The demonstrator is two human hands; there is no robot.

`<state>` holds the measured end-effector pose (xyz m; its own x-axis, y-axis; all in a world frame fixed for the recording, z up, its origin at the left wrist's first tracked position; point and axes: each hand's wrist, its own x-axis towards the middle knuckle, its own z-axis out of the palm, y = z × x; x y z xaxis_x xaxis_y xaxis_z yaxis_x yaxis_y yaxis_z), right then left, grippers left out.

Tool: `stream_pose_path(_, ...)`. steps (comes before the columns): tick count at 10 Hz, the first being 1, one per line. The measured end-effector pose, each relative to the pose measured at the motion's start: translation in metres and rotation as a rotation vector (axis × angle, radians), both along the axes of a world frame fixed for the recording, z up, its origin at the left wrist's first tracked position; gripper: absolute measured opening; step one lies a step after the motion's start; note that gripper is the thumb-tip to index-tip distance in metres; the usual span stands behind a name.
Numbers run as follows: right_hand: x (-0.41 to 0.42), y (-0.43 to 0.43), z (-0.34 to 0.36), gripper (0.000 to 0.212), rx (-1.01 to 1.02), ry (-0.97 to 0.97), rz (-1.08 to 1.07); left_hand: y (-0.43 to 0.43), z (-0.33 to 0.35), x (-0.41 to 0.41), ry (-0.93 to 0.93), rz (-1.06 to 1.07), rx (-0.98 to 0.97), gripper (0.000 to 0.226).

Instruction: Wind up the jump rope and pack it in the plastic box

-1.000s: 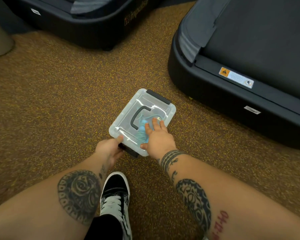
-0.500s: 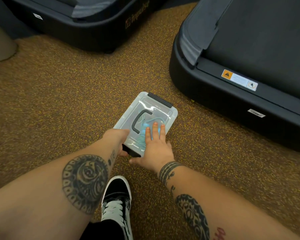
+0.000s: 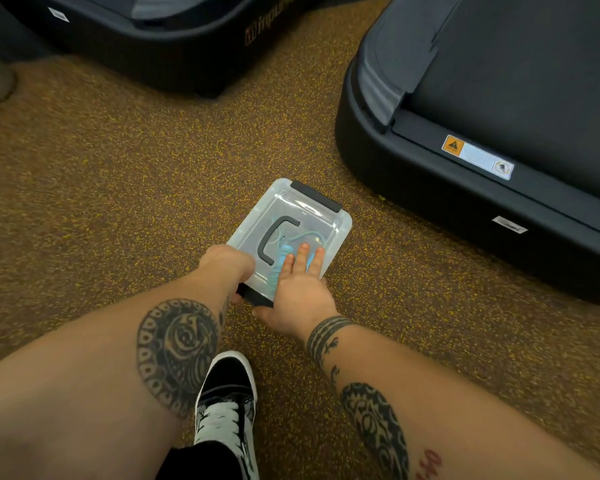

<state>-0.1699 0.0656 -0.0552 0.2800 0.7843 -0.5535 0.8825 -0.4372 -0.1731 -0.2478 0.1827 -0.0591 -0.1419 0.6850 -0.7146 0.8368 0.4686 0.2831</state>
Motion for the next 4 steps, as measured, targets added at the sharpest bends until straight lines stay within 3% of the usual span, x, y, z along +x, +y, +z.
stream_pose_path(1, 0.012, -0.001, 0.013, 0.117, -0.002, 0.091, -0.02, -0.005, 0.016, 0.007, 0.155, -0.261, 0.095, 0.053)
stream_pose_path(2, 0.042, -0.017, 0.049, 0.086, 0.025, 0.256, -0.042, -0.006, 0.039, 0.022, 0.188, -0.405, 0.104, 0.061)
stream_pose_path(4, 0.083, -0.137, 0.103, 0.056, -0.038, 0.179, -0.1, -0.009, 0.111, 0.067, 0.044, -0.592, 0.287, 0.041)
